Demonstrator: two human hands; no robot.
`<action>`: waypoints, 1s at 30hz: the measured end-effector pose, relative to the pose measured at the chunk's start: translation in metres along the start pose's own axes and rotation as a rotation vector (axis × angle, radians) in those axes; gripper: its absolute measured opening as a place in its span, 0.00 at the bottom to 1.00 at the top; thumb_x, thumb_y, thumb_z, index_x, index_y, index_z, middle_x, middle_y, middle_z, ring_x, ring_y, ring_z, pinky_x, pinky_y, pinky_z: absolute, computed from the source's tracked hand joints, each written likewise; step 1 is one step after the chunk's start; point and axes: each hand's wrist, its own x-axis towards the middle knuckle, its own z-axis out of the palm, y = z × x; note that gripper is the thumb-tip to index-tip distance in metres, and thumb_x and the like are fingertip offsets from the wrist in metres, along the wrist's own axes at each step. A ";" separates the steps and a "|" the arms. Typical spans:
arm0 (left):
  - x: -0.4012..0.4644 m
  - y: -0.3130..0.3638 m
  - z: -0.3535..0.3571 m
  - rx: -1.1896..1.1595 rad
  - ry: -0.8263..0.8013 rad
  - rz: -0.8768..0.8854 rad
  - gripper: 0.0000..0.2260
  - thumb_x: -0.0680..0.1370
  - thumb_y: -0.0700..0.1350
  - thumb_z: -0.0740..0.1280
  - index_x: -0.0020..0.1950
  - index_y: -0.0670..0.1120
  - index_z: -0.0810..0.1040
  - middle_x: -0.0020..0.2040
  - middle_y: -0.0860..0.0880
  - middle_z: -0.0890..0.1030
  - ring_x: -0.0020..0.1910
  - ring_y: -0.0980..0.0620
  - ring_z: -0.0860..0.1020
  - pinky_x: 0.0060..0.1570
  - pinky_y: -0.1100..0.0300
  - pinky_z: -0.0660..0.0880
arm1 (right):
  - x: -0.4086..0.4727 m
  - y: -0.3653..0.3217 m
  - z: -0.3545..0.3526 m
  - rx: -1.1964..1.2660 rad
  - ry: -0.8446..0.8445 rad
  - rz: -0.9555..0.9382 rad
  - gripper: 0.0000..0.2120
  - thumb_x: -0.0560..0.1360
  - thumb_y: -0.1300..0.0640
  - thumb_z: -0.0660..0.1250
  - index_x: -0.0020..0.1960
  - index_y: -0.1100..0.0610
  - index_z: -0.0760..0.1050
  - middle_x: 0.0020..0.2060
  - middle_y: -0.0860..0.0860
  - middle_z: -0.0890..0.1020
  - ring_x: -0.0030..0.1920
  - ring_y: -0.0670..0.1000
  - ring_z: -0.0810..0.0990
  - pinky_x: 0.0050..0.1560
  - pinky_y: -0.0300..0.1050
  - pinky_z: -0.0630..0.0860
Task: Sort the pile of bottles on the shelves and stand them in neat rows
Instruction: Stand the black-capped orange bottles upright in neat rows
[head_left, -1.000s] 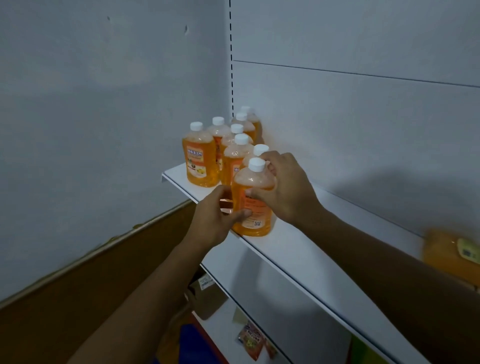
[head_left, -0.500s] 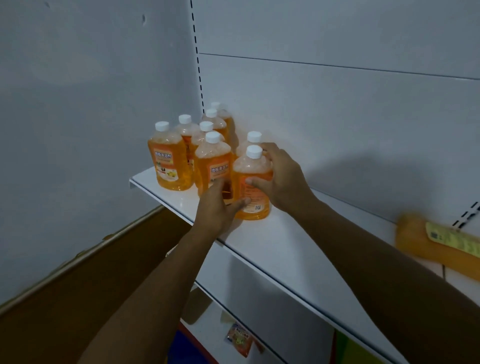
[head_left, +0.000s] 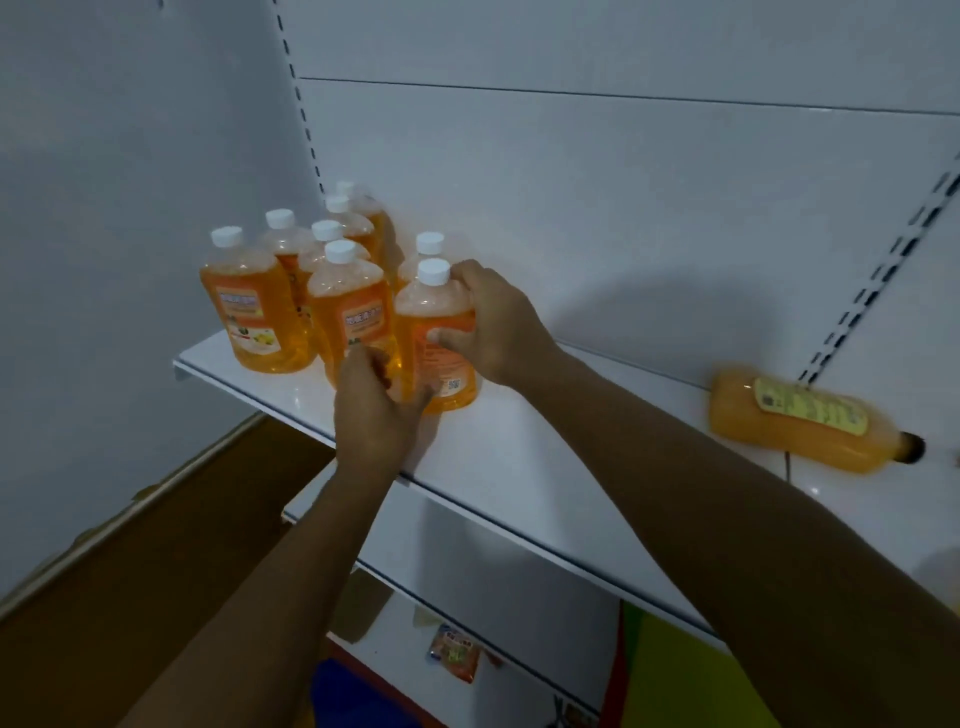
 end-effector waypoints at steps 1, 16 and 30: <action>-0.008 0.004 0.002 -0.002 0.053 0.017 0.18 0.72 0.52 0.73 0.55 0.48 0.70 0.47 0.51 0.76 0.44 0.53 0.75 0.40 0.65 0.70 | -0.005 0.002 -0.006 0.010 -0.014 0.024 0.35 0.69 0.48 0.75 0.71 0.55 0.63 0.63 0.54 0.75 0.61 0.54 0.75 0.62 0.53 0.75; -0.072 0.145 0.153 -0.065 -0.706 0.411 0.27 0.73 0.49 0.73 0.69 0.46 0.70 0.65 0.46 0.74 0.59 0.49 0.75 0.56 0.58 0.71 | -0.167 0.131 -0.217 -0.506 -0.102 0.652 0.34 0.73 0.48 0.70 0.73 0.55 0.60 0.67 0.57 0.70 0.65 0.58 0.71 0.63 0.54 0.71; -0.083 0.176 0.227 0.154 -0.803 0.417 0.37 0.72 0.46 0.73 0.77 0.50 0.58 0.77 0.40 0.55 0.71 0.38 0.65 0.67 0.49 0.65 | -0.202 0.185 -0.236 -0.406 -0.199 0.724 0.33 0.68 0.58 0.76 0.67 0.58 0.65 0.61 0.56 0.74 0.56 0.51 0.73 0.50 0.42 0.68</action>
